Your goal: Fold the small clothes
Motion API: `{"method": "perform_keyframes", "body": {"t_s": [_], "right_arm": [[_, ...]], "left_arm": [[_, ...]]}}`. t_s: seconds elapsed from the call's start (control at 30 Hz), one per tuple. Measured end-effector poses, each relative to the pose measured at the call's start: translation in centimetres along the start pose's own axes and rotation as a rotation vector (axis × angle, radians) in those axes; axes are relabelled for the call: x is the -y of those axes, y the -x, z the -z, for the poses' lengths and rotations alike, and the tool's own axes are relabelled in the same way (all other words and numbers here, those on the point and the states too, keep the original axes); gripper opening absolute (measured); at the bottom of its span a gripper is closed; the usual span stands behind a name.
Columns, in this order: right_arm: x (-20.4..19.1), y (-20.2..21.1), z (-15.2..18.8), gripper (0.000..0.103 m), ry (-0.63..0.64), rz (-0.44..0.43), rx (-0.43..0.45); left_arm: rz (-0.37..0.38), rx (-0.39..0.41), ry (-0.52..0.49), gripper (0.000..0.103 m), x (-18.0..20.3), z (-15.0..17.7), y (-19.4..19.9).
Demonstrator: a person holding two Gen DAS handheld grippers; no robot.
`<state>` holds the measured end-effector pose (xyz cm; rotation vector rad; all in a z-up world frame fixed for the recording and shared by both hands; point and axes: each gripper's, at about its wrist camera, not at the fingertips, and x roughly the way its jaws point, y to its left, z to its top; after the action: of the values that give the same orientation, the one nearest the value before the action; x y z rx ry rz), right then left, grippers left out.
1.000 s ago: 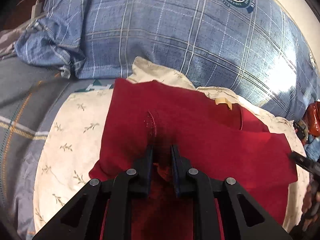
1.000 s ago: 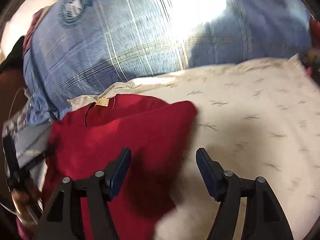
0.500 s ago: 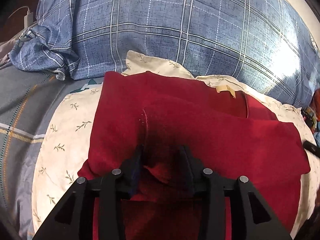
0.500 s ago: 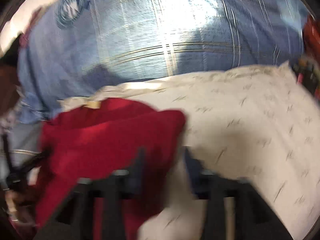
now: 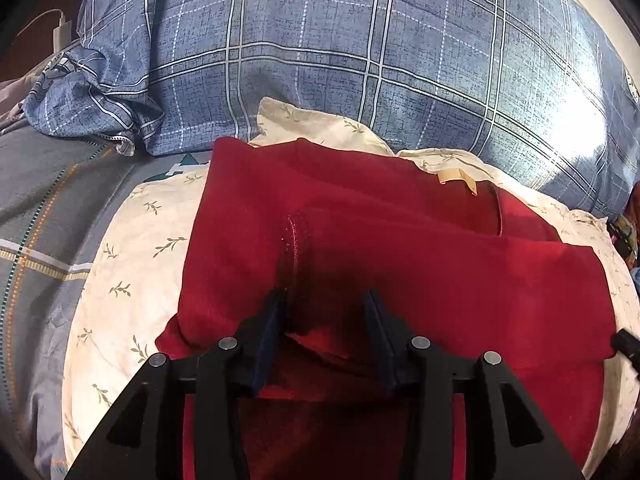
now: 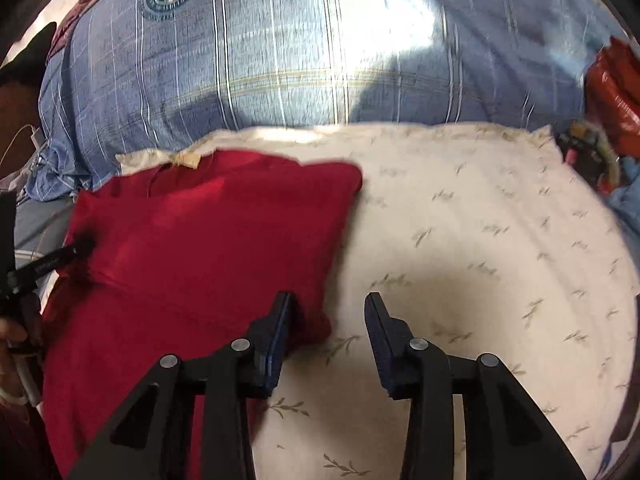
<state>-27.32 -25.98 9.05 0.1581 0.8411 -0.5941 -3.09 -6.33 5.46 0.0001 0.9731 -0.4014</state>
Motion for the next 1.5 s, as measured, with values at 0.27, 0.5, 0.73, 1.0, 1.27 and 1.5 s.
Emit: {"method": "perform_keyframes", "body": {"t_s": [0.27,0.5,0.73,1.0,1.27,1.5], "right_arm": [[-2.1,-2.3,-4.1,0.043,0.03,-0.091,0.044],[-1.3,-7.3,-5.0,0.042,-0.008,-0.036,0.002],[-0.9,-6.0,-4.8,0.043,-0.01,-0.034,-0.032],[-2.2,-1.4,-2.1,0.051,0.029,-0.083,0.005],[-2.0,-2.3,-0.1,0.052,-0.011,-0.05,-0.041],[-2.7,0.6,-2.2,0.053,0.022,-0.03,0.09]], "left_arm": [[0.004,-0.005,0.005,0.045,-0.1,0.0,-0.2],[-0.005,-0.003,-0.01,0.05,0.3,-0.2,-0.6],[-0.008,0.0,-0.012,0.05,0.4,-0.1,-0.6],[-0.008,-0.001,-0.013,0.05,0.4,-0.1,-0.6],[-0.011,0.004,-0.015,0.05,0.4,0.0,-0.5],[-0.019,0.003,-0.019,0.051,0.6,-0.1,-0.6]]}}
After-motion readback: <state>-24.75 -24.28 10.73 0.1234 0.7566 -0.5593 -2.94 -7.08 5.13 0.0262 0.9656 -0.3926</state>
